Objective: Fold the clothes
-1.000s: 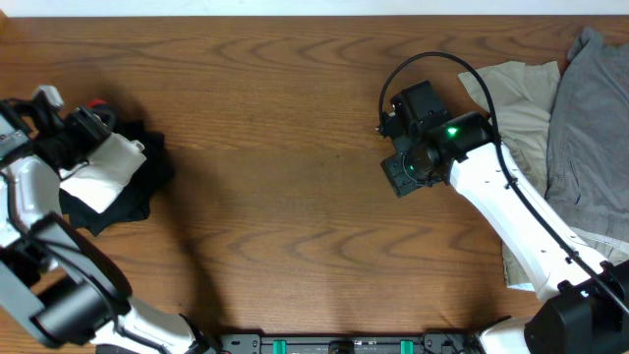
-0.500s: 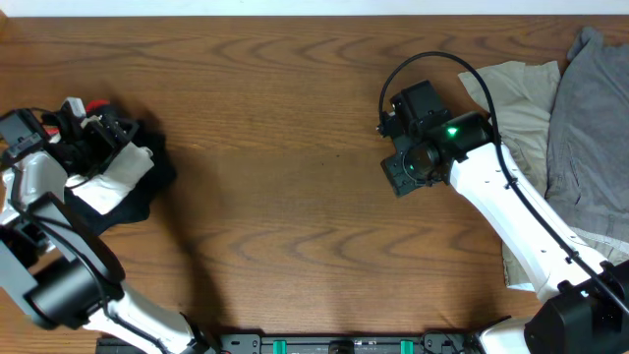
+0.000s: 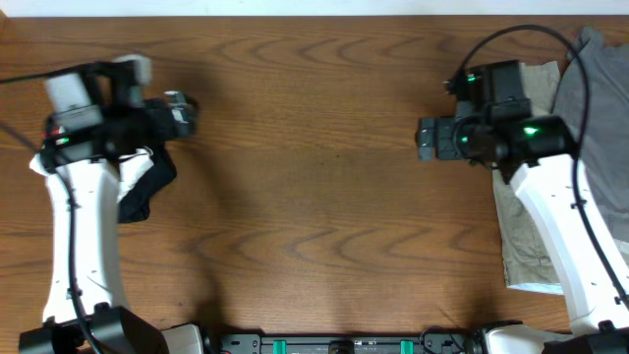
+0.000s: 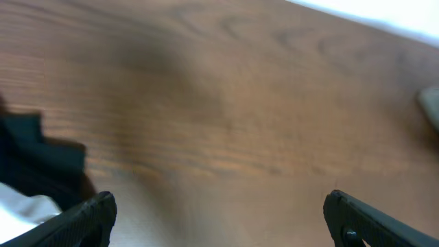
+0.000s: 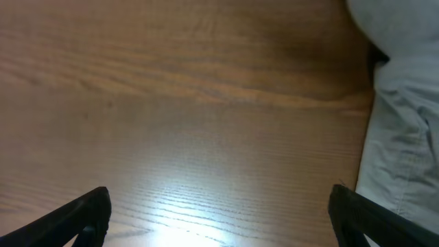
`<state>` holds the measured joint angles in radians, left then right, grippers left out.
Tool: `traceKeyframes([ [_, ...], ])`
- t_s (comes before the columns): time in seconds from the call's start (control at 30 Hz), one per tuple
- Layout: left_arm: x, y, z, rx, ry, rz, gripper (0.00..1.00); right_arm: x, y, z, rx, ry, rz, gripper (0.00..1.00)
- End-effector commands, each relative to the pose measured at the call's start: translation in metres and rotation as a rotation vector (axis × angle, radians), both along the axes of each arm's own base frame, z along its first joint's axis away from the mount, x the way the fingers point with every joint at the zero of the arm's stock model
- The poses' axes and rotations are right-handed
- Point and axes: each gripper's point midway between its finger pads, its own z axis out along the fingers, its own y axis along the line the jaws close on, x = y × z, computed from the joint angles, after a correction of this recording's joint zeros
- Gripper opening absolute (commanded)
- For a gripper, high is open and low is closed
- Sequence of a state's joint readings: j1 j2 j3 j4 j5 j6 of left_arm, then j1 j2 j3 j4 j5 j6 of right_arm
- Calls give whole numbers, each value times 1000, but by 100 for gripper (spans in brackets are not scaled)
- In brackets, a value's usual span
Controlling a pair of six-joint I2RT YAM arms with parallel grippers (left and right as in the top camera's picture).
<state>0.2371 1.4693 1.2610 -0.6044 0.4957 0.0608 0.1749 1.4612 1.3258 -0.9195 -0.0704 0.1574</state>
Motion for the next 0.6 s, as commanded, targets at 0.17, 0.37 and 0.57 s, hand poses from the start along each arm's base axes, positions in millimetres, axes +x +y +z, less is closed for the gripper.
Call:
traceKeyframes([
  [0.17,-27,-34,-27,268,157,-53,98,0,-15,4,51,11,-26,99],
  [0.37,-62,-41,-24,225,244,-67,98,-20,-22,16,33,20,-51,92],
  [0.57,-91,-42,12,230,106,-61,98,-50,-31,55,32,-104,-97,93],
])
